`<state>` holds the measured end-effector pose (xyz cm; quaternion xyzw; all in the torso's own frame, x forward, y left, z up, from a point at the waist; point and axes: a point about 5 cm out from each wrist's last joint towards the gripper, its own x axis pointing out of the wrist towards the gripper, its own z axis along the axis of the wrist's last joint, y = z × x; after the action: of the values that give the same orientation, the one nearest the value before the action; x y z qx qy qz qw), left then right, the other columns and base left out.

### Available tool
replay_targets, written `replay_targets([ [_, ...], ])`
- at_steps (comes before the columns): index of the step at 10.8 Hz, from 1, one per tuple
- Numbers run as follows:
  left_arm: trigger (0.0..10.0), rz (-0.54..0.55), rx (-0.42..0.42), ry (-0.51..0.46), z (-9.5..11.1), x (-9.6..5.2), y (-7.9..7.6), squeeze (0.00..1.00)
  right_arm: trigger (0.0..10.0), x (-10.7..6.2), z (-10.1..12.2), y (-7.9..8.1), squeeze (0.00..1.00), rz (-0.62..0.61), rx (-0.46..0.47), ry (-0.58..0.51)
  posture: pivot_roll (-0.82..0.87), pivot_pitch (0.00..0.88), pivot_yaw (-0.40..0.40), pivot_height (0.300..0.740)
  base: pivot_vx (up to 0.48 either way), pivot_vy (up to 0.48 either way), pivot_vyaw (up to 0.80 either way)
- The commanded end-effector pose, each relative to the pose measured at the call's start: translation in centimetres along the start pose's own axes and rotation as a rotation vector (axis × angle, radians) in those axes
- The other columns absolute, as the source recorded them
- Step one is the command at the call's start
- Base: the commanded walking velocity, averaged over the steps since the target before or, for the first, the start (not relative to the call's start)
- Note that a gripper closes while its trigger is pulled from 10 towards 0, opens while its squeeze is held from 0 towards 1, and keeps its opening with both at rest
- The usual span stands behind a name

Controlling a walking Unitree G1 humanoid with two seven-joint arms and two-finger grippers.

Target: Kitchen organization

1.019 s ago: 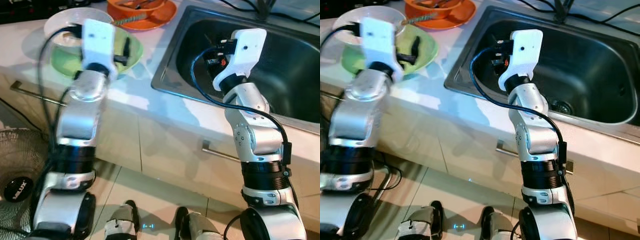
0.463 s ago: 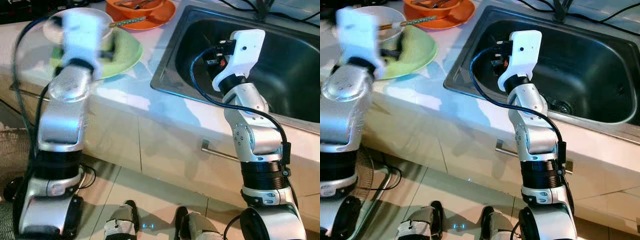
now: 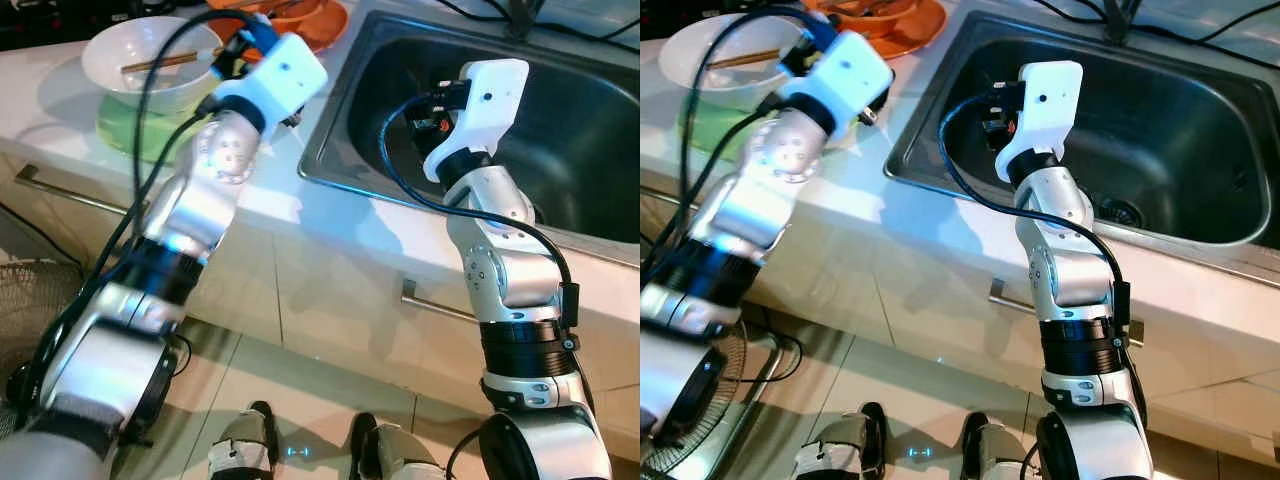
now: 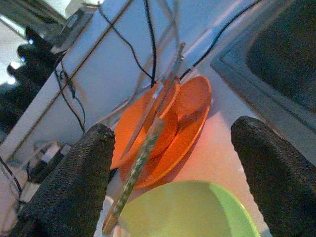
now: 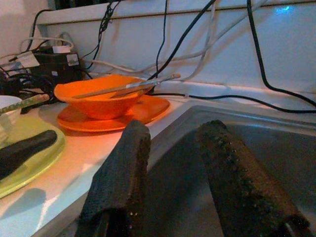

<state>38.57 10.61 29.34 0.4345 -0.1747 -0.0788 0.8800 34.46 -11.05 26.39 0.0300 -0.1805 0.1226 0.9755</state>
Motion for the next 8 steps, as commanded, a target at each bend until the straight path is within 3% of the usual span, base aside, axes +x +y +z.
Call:
replay_targets([
  [1, 10.0, 0.02, 0.085, -0.025, 0.6, 0.9, 0.5, 0.0, 10.0, -0.1, 0.3, -0.4, 0.0, -0.015, 0.005, -0.016, 0.11, 0.191, -0.021, 0.74, 0.0, 0.0, 0.0],
  [3, 10.0, 0.042, 0.184, 0.008, -0.1, 2.3, 1.0, 0.0, 10.0, -0.1, 0.3, -0.5, 0.0, -0.02, 0.004, -0.018, 0.11, 0.191, -0.022, 0.74, 0.0, 0.0, 0.0],
  [6, 10.0, 0.058, 0.22, 0.079, -1.4, 3.0, 1.4, 0.0, 10.0, -0.1, 0.4, -0.6, 0.0, -0.023, -0.001, -0.02, 0.1, 0.19, -0.022, 0.74, 0.0, 0.0, 0.0],
  [7, 9.6, 0.062, 0.221, 0.09, -1.7, 3.2, 1.4, 0.0, 10.0, -0.2, 0.5, -0.7, 0.0, -0.027, -0.004, -0.021, 0.09, 0.189, -0.023, 0.74, 0.0, 0.0, 0.0],
  [8, 0.0, 0.068, 0.218, 0.095, -2.0, 3.2, 1.4, 0.0, 10.0, -0.2, 0.5, -0.8, 0.0, -0.03, -0.007, -0.022, 0.08, 0.19, -0.022, 0.74, 0.0, 0.0, 0.0],
])
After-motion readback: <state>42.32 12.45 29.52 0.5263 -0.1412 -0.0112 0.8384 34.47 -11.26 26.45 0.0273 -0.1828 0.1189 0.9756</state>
